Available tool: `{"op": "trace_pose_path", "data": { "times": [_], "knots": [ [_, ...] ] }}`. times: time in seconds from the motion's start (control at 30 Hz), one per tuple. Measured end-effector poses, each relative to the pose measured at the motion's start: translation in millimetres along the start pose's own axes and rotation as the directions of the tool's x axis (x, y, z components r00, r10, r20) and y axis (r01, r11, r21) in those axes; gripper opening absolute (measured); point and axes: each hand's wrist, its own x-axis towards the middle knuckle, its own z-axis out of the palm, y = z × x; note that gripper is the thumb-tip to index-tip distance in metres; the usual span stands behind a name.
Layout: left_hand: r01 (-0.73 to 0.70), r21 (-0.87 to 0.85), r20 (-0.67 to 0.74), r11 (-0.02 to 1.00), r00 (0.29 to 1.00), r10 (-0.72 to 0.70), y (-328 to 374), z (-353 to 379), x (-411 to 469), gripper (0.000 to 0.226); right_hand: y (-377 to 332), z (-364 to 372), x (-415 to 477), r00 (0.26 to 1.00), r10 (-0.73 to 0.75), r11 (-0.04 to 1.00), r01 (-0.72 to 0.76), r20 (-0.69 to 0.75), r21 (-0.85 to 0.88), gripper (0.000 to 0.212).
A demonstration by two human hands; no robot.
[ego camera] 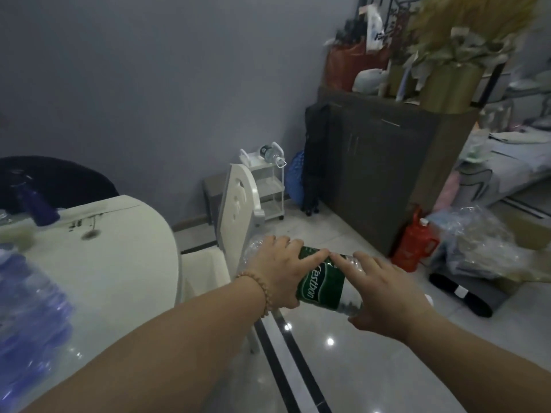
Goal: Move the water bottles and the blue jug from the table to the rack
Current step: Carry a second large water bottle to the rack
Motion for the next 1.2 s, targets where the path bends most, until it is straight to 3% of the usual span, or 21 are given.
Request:
{"op": "trace_pose_path", "data": {
  "times": [0.37, 0.73, 0.97, 1.2],
  "knots": [
    [-0.026, -0.024, 0.048, 0.999, 0.998, 0.027, -81, 45, 212, 0.1, 141, 21, 172, 0.999, 0.033, 0.998, -0.035, 0.03, 0.046, 0.109],
    [0.254, -0.024, 0.081, 0.967, 0.964, -0.252, -166, 103, 425, 0.101, 314, 48, 409, 0.971, -0.237, 0.972, 0.237, 0.036, 0.003, 0.113],
    [0.341, -0.023, 0.144, 0.94, 0.931, -0.334, -246, 137, 501, 0.099, 351, 66, 542, 0.937, -0.348, 0.937, 0.347, 0.036, 0.042, 0.113],
    [0.339, -0.014, 0.204, 0.941, 0.922, -0.329, -379, 217, 582, 0.1, 352, 113, 711, 0.943, -0.328, 0.942, 0.322, 0.058, 0.092, 0.114]
  ]
}}
